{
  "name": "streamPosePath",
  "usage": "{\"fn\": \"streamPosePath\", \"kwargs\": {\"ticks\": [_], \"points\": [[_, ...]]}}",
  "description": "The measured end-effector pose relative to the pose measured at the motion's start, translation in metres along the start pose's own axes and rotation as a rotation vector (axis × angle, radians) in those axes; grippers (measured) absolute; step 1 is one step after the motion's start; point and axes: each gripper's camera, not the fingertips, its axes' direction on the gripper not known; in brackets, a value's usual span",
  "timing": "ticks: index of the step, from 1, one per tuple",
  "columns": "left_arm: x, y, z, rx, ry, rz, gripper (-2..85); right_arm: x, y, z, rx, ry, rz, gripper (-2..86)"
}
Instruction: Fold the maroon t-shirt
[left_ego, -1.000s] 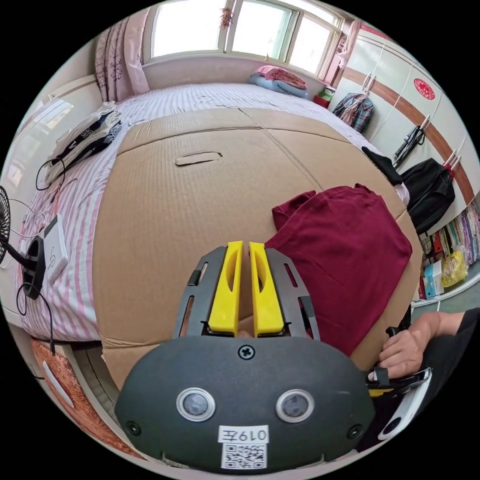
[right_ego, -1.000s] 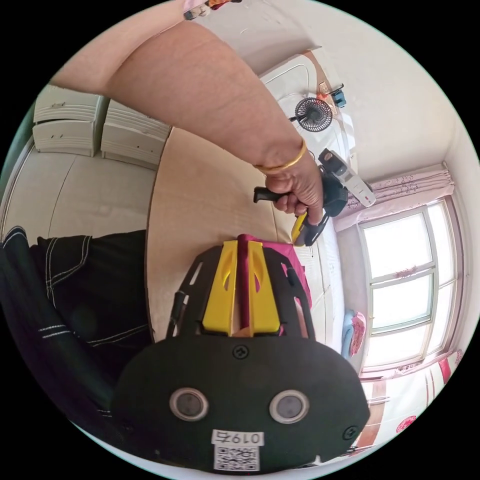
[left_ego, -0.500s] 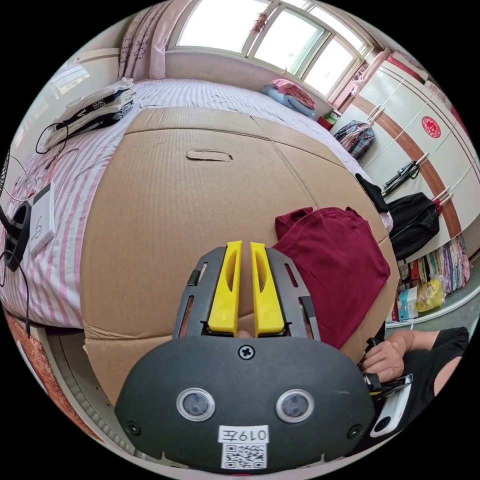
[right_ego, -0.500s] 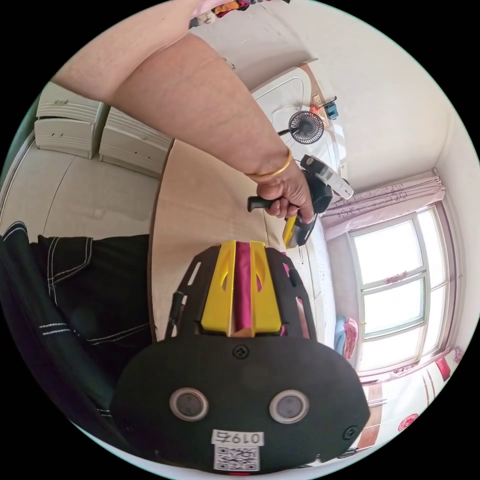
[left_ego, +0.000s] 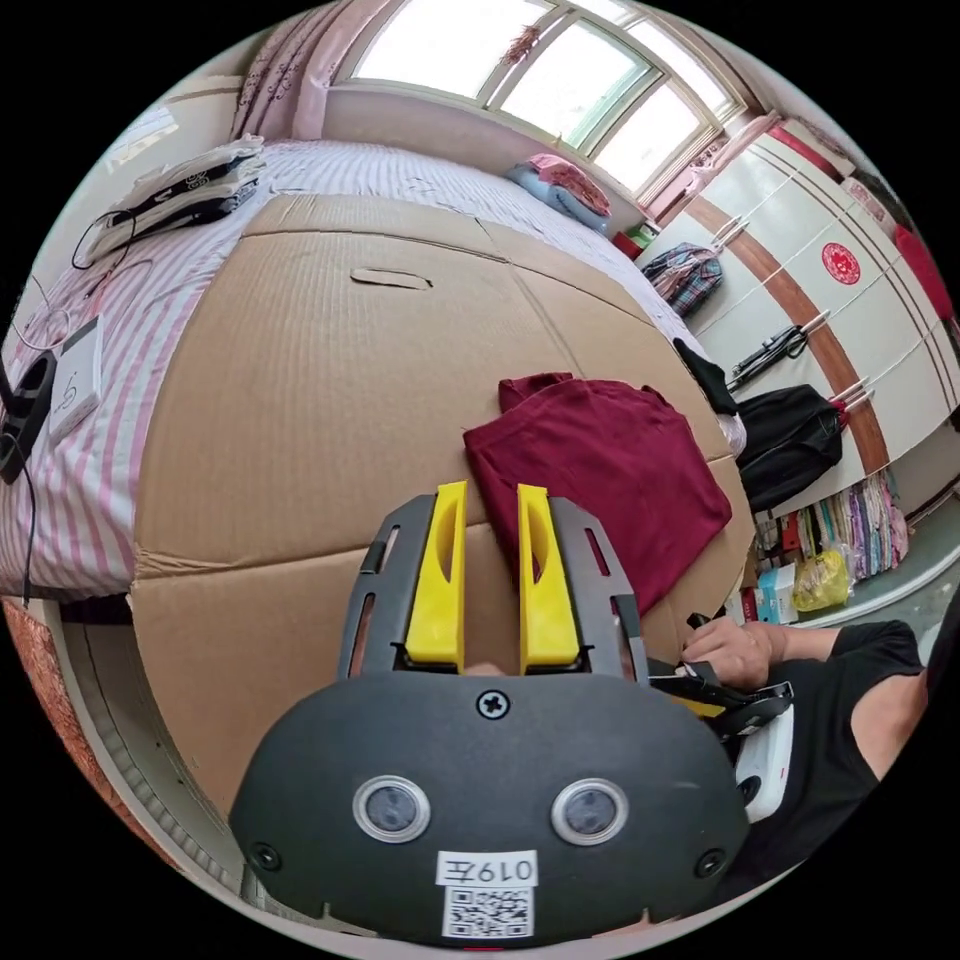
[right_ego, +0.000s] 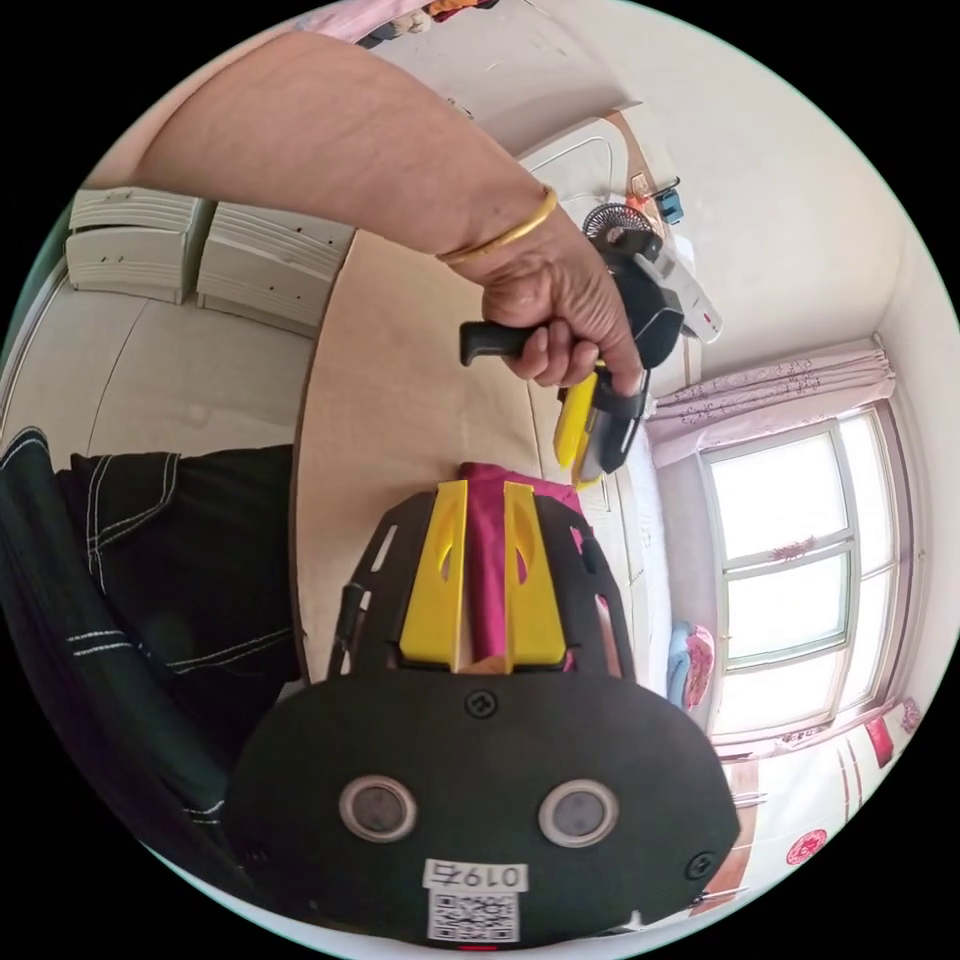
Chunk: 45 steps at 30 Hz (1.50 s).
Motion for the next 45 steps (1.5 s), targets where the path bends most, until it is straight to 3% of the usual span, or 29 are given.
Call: {"fn": "streamPosePath", "kwargs": {"ticks": [7, 13, 18, 28, 37, 45], "points": [[0.009, -0.011, 0.002, -0.044, -0.045, -0.015, 4.2, 0.031, 0.006, -0.022, -0.003, -0.018, -0.002, 7.7], [0.020, -0.021, -0.005, -0.051, -0.086, -0.015, 2.1, 0.062, 0.015, -0.034, -0.023, 0.002, -0.008, 0.3], [0.034, -0.021, -0.016, -0.033, -0.132, -0.005, 1.5, 0.093, 0.030, -0.050, -0.027, -0.028, -0.016, -0.4], [0.039, -0.014, -0.061, 0.082, -0.174, -0.085, 0.9, 0.185, 0.092, -0.111, 0.064, -0.055, 0.030, 8.0], [0.107, -0.012, -0.075, 0.140, -0.120, 0.130, 1.3, 0.340, 0.226, -0.147, -0.028, -0.241, 0.310, 3.0], [0.162, -0.005, -0.071, 0.123, -0.208, 0.252, 1.3, 0.505, 0.443, -0.192, -0.222, -0.154, 0.751, -0.8]]}}
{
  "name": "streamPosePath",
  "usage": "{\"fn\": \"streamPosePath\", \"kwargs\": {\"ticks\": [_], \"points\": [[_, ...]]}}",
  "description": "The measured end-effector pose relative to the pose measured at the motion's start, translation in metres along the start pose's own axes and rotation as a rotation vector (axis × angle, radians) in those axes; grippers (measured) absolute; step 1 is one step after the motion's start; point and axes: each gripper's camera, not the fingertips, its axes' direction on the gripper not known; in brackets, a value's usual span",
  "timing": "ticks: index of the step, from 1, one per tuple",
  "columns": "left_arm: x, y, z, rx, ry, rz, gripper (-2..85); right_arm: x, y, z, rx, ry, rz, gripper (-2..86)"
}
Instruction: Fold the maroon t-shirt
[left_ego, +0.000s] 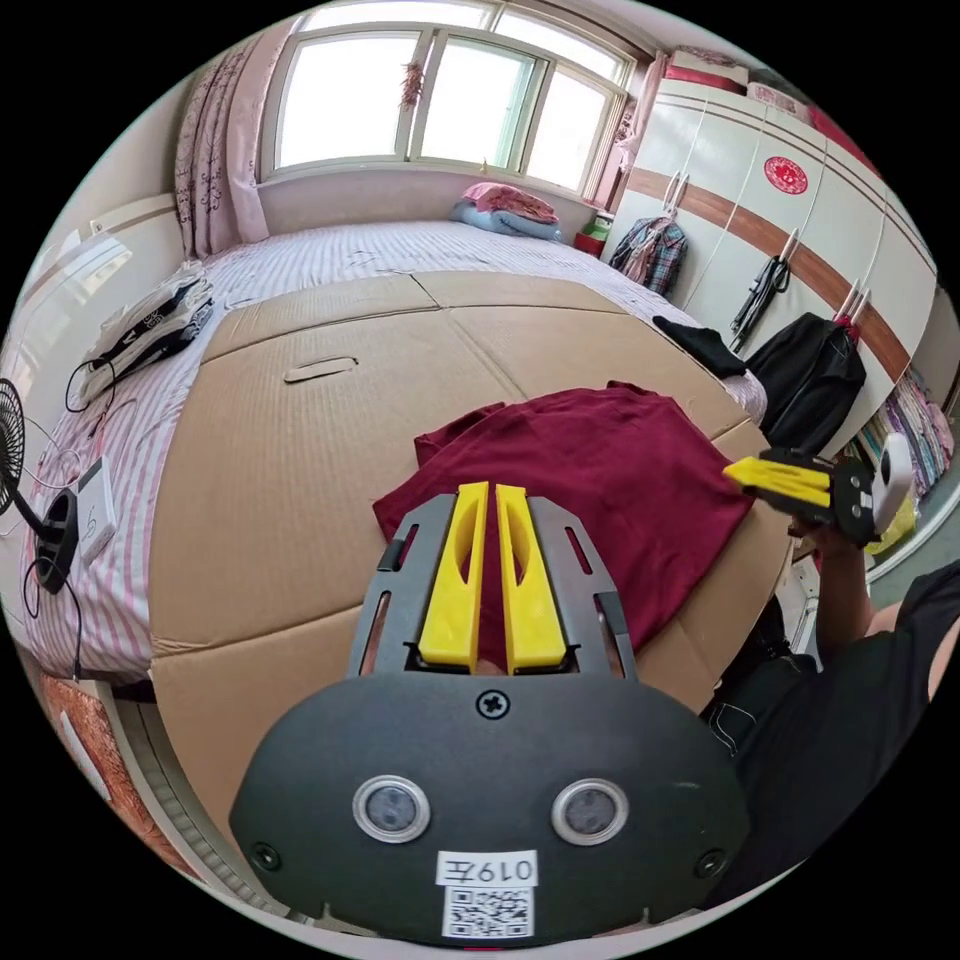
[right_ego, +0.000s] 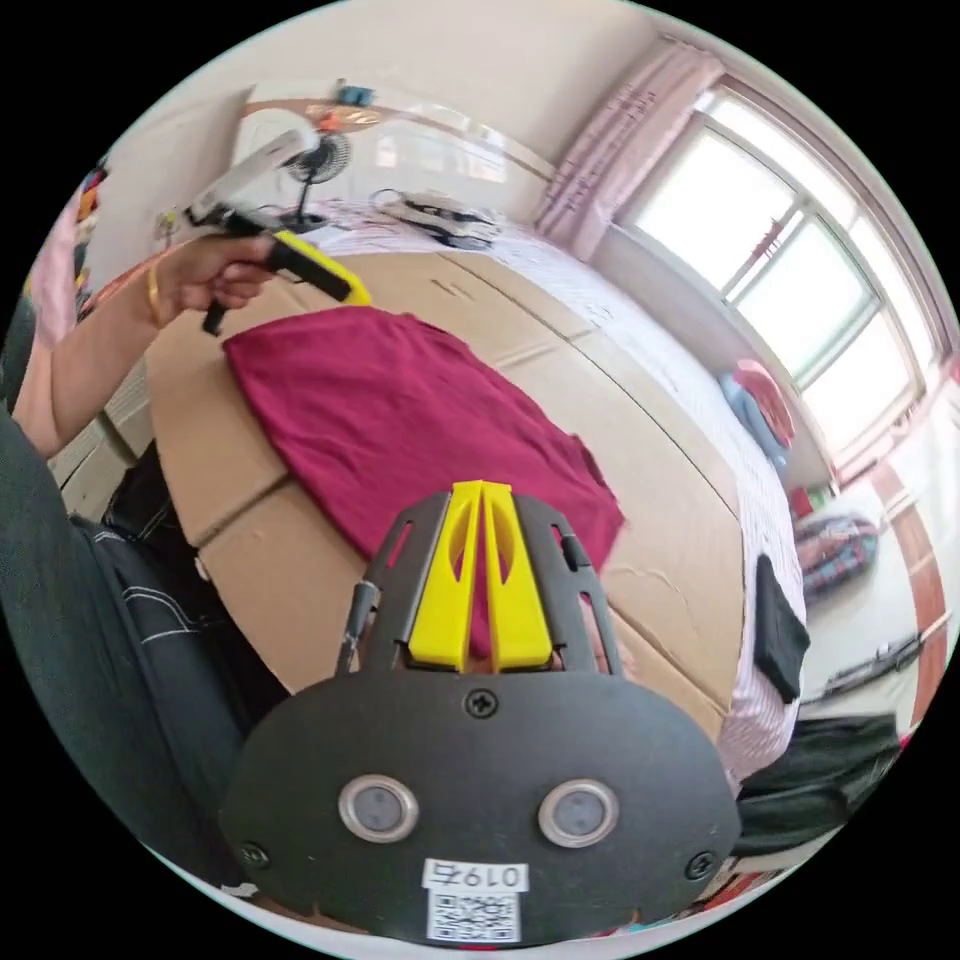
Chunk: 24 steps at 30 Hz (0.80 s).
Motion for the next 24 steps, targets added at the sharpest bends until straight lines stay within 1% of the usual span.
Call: {"fn": "streamPosePath", "kwargs": {"ticks": [2, 3, 4, 5, 6, 8, 9, 11, 12, 15, 17, 19, 21, 23, 24], "points": [[0.003, 0.002, -0.002, -0.013, -0.025, -0.006, 1.3, 0.097, 0.018, -0.012, -0.011, 0.032, 0.183, -0.9], [0.003, 0.003, -0.004, -0.013, -0.029, -0.014, 1.3, 0.121, 0.021, -0.015, -0.010, 0.025, 0.220, -0.9], [0.003, 0.004, -0.006, -0.010, -0.025, -0.020, 1.3, 0.169, 0.028, -0.019, -0.003, -0.011, 0.298, -0.9], [0.003, 0.006, -0.010, -0.001, -0.014, -0.032, 1.3, 0.214, 0.032, -0.022, 0.008, -0.091, 0.349, -0.9], [0.002, 0.007, -0.015, 0.008, -0.008, -0.043, 1.2, 0.235, 0.034, -0.022, 0.019, -0.141, 0.365, -0.9], [0.003, 0.009, -0.020, 0.021, -0.017, -0.052, 1.2, 0.315, 0.038, -0.014, 0.048, -0.329, 0.468, -0.8], [0.002, 0.011, -0.023, 0.026, -0.035, -0.060, 1.2, 0.333, 0.039, -0.010, 0.049, -0.372, 0.485, -0.7], [-0.001, 0.013, -0.026, 0.025, -0.053, -0.080, 1.2, 0.395, 0.040, 0.011, 0.014, -0.512, 0.572, 0.0], [-0.004, 0.014, -0.027, 0.025, -0.049, -0.092, 1.2, 0.408, 0.040, 0.015, 0.005, -0.545, 0.587, 0.3], [-0.009, 0.018, -0.028, 0.021, -0.031, -0.105, 1.1, 0.466, 0.043, 0.032, -0.055, -0.643, 0.660, 5.2], [-0.009, 0.021, -0.028, 0.018, -0.039, -0.102, 1.1, 0.511, 0.049, 0.040, -0.064, -0.796, 0.732, 9.2], [-0.010, 0.023, -0.028, 0.017, -0.044, -0.093, 1.1, 0.543, 0.055, 0.043, -0.055, -0.904, 0.792, 10.1], [-0.012, 0.025, -0.029, 0.022, -0.040, -0.088, 1.1, 0.569, 0.058, 0.042, -0.063, -0.939, 0.827, 10.7], [-0.015, 0.026, -0.029, 0.026, -0.037, -0.088, 1.1, 0.597, 0.053, 0.041, -0.141, -0.961, 0.815, 11.2], [-0.019, 0.027, -0.029, 0.026, -0.040, -0.091, 1.1, 0.604, 0.053, 0.040, -0.151, -0.974, 0.818, 11.2]]}}
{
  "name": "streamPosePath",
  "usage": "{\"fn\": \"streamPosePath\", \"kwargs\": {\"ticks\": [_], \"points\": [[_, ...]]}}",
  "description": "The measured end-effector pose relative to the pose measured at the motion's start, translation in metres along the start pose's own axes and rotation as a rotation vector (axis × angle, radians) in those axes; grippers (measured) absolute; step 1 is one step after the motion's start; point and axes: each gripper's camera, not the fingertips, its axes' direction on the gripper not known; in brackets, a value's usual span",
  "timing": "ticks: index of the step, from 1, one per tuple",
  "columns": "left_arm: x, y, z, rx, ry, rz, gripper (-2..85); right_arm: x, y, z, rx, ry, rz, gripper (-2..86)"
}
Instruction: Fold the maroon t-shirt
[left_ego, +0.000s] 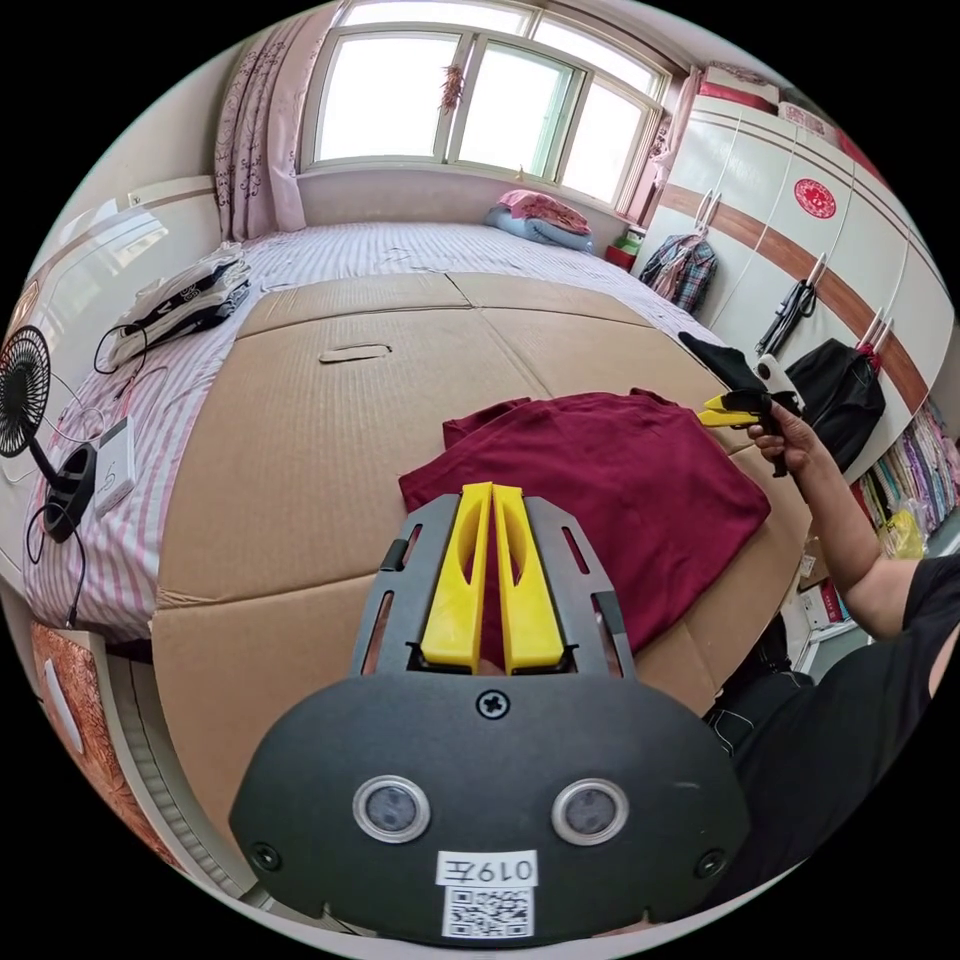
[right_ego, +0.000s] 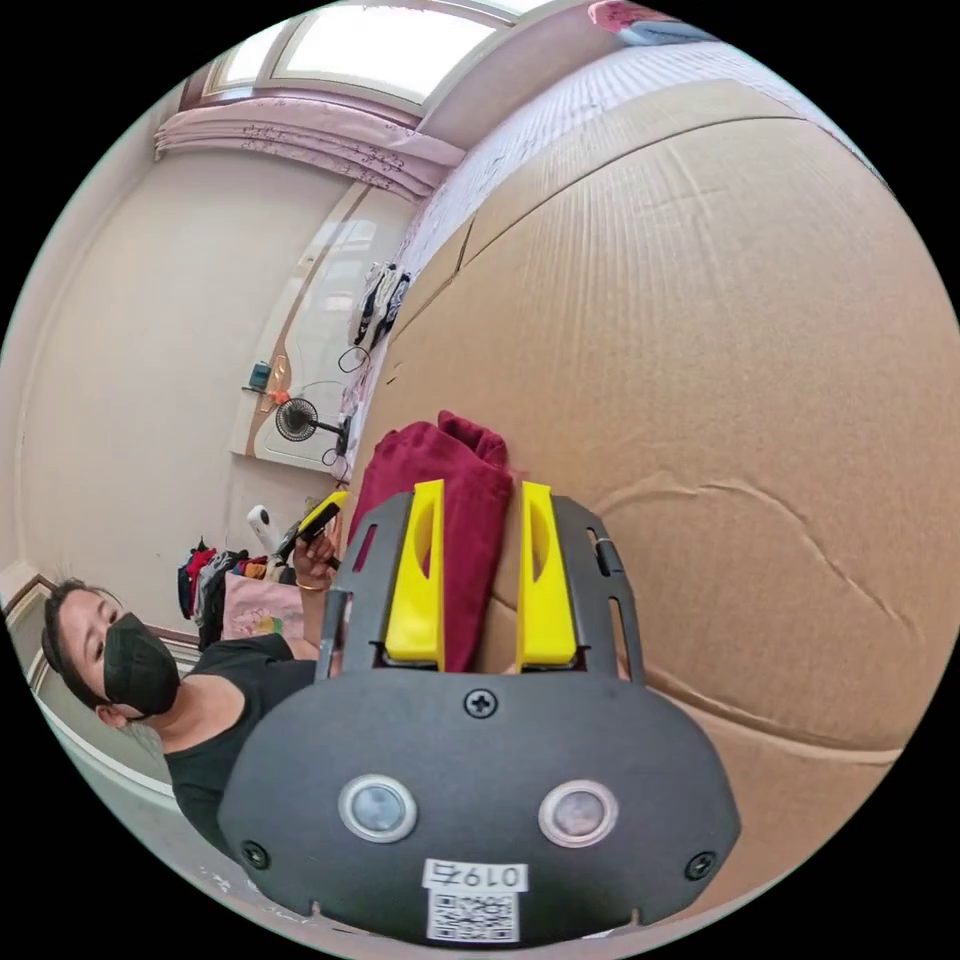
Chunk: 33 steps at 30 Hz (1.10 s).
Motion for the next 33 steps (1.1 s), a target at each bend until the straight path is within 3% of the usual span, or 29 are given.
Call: {"fn": "streamPosePath", "kwargs": {"ticks": [10, 15, 20, 28, 33], "points": [[-0.032, 0.000, 0.013, -0.022, 0.009, -0.012, 1.1, 0.010, -0.064, -0.082, -0.090, -0.037, 0.070, 5.9], [-0.064, 0.002, 0.009, -0.022, -0.070, -0.111, 1.5, 0.002, -0.077, -0.116, -0.055, -0.019, 0.020, 2.1], [-0.087, 0.010, 0.015, -0.036, -0.039, -0.159, 2.5, -0.006, -0.080, -0.144, -0.029, 0.067, -0.003, 0.9], [-0.141, 0.016, 0.029, -0.020, 0.124, -0.365, 7.8, -0.008, -0.090, -0.166, 0.003, 0.034, -0.021, 0.7], [-0.154, 0.008, 0.047, -0.085, 0.136, -0.370, 8.1, -0.012, -0.092, -0.175, 0.002, 0.037, -0.033, 0.7]]}}
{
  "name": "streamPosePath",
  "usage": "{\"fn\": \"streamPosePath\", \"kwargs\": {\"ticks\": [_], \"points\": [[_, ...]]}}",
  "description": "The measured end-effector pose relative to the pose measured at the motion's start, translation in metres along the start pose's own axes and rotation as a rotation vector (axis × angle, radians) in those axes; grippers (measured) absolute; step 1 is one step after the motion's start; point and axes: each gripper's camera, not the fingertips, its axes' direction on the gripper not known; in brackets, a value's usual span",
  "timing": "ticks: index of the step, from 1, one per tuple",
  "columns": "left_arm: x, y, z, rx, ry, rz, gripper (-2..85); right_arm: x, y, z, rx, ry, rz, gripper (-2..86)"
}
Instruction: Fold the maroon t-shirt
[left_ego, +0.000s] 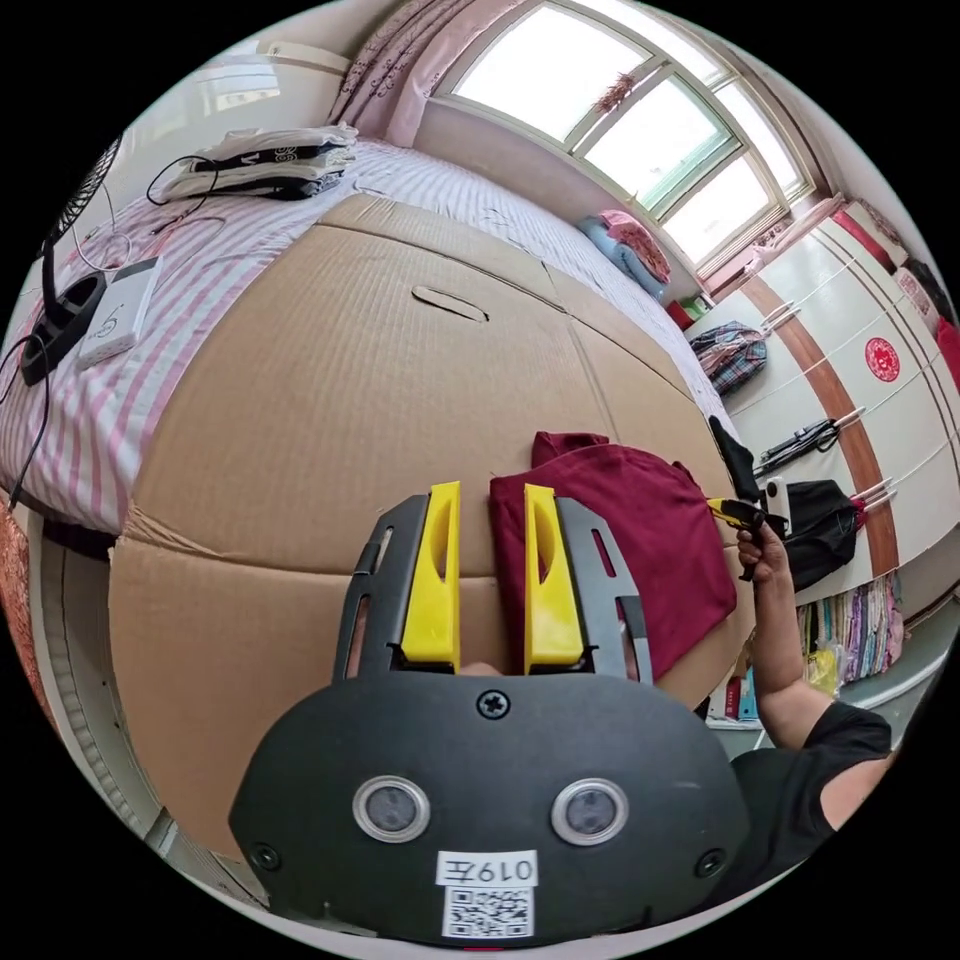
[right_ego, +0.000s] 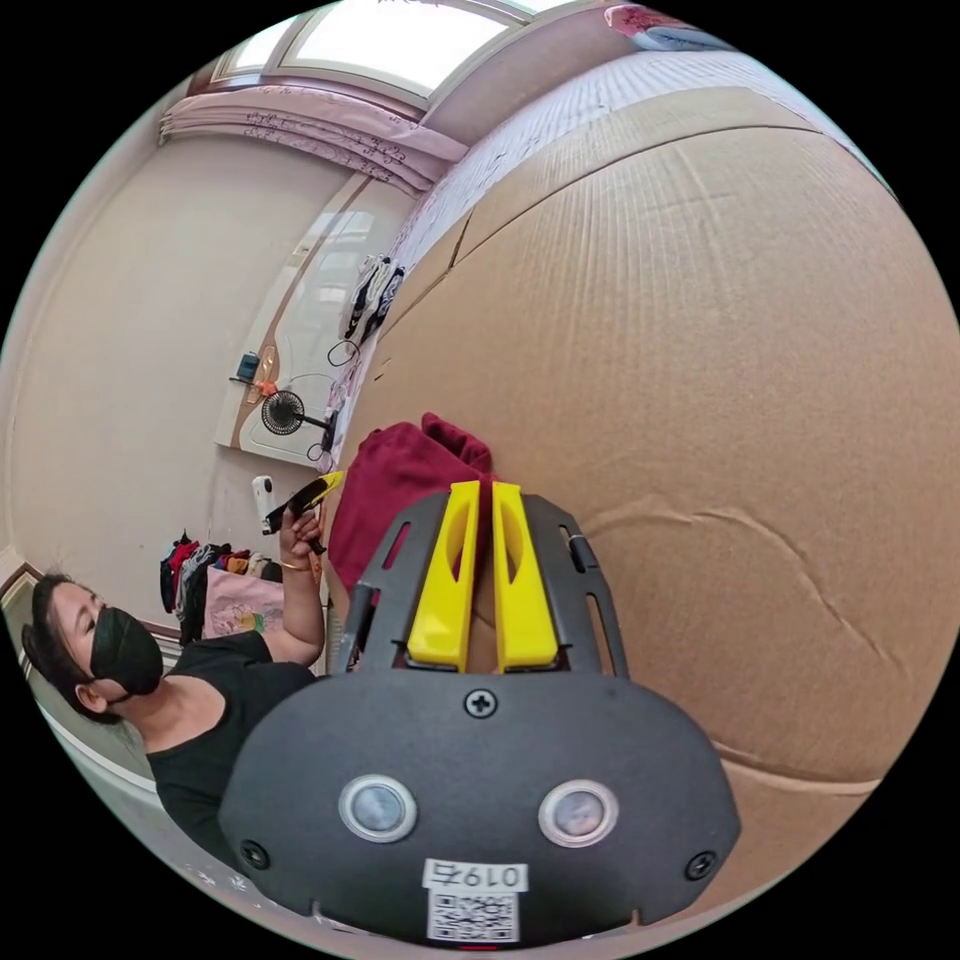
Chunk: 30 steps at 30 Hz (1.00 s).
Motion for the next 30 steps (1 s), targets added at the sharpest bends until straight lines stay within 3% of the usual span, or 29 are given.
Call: {"fn": "streamPosePath", "kwargs": {"ticks": [7, 12, 30], "points": [[0.000, -0.018, 0.024, -0.060, -0.005, 0.011, 3.5, -0.004, 0.002, -0.008, 0.009, 0.001, -0.009, 0.6], [0.005, -0.025, 0.020, 0.009, -0.028, 0.053, 1.5, -0.011, 0.007, -0.020, 0.057, 0.036, -0.025, 0.7], [0.041, -0.065, 0.031, -0.030, -0.082, 0.069, 1.2, -0.003, 0.055, -0.016, -0.010, -0.086, -0.019, 6.1]]}}
